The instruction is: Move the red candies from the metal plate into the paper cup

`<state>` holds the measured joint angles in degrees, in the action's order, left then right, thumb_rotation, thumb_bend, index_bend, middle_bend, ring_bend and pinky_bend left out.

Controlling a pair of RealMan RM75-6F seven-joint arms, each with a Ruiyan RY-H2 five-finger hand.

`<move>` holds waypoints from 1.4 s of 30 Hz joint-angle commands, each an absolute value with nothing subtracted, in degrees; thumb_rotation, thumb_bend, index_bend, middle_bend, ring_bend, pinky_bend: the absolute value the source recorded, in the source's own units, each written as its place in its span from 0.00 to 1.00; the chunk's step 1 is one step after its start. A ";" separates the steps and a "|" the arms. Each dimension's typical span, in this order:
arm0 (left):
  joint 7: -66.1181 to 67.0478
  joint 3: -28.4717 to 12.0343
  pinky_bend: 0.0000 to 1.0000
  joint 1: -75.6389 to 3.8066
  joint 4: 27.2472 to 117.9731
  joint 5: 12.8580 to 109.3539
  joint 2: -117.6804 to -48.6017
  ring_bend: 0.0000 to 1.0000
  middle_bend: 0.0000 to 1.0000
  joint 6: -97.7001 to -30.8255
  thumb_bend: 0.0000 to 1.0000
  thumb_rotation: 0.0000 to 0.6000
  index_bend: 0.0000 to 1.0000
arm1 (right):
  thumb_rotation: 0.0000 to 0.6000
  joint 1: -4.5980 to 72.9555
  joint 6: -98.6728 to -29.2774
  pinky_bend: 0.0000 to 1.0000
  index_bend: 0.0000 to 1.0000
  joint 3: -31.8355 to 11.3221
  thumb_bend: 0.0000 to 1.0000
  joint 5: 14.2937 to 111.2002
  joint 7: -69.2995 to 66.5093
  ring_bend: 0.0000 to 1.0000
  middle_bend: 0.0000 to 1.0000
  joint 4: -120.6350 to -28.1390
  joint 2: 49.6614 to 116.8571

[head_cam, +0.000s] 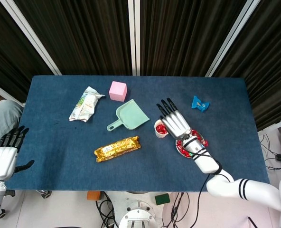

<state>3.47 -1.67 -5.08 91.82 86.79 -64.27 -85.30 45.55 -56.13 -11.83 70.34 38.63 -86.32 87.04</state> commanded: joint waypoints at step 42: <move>3.67 -1.52 0.14 -5.05 91.91 87.08 -64.30 0.01 0.05 -85.42 0.10 1.00 0.07 | 1.00 32.47 -58.29 0.00 0.34 0.86 0.32 72.53 32.13 0.00 0.04 -82.48 80.26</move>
